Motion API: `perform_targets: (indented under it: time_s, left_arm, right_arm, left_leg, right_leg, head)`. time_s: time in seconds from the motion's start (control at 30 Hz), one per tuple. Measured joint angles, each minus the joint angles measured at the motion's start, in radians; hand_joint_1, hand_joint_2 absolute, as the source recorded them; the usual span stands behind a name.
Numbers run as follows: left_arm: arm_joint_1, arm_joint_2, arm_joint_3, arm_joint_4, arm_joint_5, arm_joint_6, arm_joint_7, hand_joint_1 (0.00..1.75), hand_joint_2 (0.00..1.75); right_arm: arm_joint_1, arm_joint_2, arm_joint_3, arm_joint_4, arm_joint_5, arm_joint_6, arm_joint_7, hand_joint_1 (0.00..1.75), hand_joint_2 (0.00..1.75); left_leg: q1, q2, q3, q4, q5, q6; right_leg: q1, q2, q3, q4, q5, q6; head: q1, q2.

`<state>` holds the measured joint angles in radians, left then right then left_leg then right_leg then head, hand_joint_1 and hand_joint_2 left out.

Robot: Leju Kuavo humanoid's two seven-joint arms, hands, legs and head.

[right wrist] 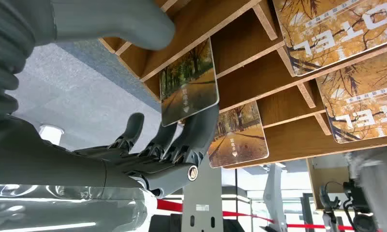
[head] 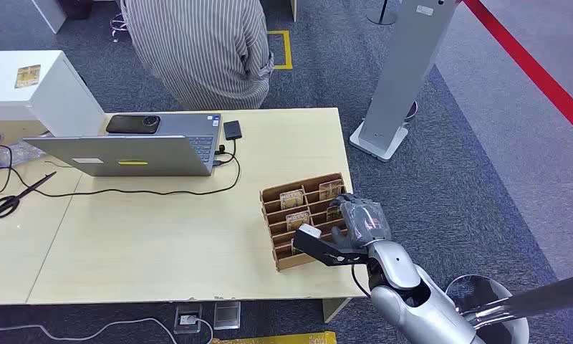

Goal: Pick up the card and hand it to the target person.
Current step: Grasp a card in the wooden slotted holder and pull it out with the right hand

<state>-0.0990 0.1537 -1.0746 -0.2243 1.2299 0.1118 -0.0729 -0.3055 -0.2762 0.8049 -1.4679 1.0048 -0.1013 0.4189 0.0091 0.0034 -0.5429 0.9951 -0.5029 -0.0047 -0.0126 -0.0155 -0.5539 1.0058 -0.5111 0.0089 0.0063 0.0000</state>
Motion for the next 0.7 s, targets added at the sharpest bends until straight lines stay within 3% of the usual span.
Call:
perform_targets:
  time_s: [0.2, 0.37, 0.7]
  left_arm:
    - [0.0, 0.0, 0.0, 0.0, 0.0, -0.001, -0.001, 0.0, 0.0]
    - [0.0, 0.0, 0.0, 0.0, 0.0, -0.001, -0.003, 0.0, 0.0]
    - [0.0, 0.0, 0.0, 0.0, -0.007, 0.007, -0.027, 0.0, 0.0]
  right_arm:
    - [-0.003, 0.0, 0.0, 0.0, 0.0, -0.004, 0.0, 0.82, 1.75]
    - [-0.006, 0.0, 0.0, 0.0, -0.003, -0.01, 0.0, 1.3, 1.75]
    - [-0.012, 0.0, 0.0, 0.0, -0.011, -0.024, -0.013, 1.54, 1.75]
  left_leg:
    - [0.0, 0.0, 0.0, 0.0, 0.0, 0.0]
    - [0.0, 0.0, 0.0, 0.0, 0.0, 0.0]
    - [0.0, 0.0, 0.0, 0.0, 0.0, 0.0]
  right_leg:
    - [0.0, 0.0, 0.0, 0.0, 0.0, 0.0]
    - [0.0, 0.0, 0.0, 0.0, 0.0, 0.0]
    - [0.0, 0.0, 0.0, 0.0, 0.0, 0.0]
  head:
    - [0.0, 0.0]
    - [0.0, 0.0]
    - [0.0, 0.0]
